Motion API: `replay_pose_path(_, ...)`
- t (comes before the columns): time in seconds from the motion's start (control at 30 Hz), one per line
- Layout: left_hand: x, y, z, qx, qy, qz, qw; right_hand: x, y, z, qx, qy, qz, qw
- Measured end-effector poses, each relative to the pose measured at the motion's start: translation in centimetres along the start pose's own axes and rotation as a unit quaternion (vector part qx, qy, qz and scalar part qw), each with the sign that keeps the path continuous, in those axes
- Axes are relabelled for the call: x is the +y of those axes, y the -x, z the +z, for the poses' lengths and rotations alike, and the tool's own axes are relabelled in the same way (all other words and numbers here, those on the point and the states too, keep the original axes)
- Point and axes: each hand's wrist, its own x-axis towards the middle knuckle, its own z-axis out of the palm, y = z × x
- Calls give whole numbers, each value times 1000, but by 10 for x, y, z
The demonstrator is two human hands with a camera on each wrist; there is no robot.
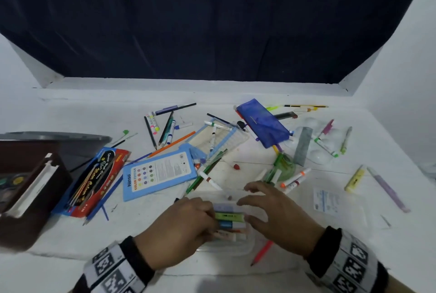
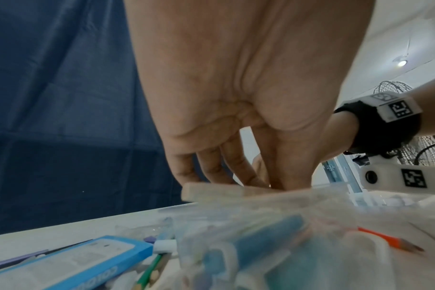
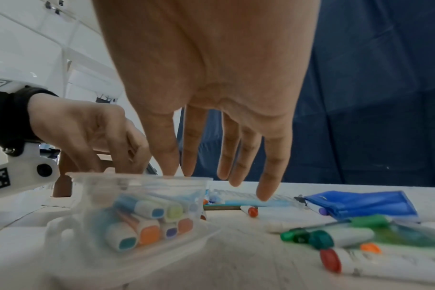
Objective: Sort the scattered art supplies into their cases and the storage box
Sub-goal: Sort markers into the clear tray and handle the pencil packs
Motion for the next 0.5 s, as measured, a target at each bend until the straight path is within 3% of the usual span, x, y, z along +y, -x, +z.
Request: replay_pose_path(0.5, 19, -25, 12, 19, -16, -71, 997, 3, -1, 5, -12, -13, -9, 1000)
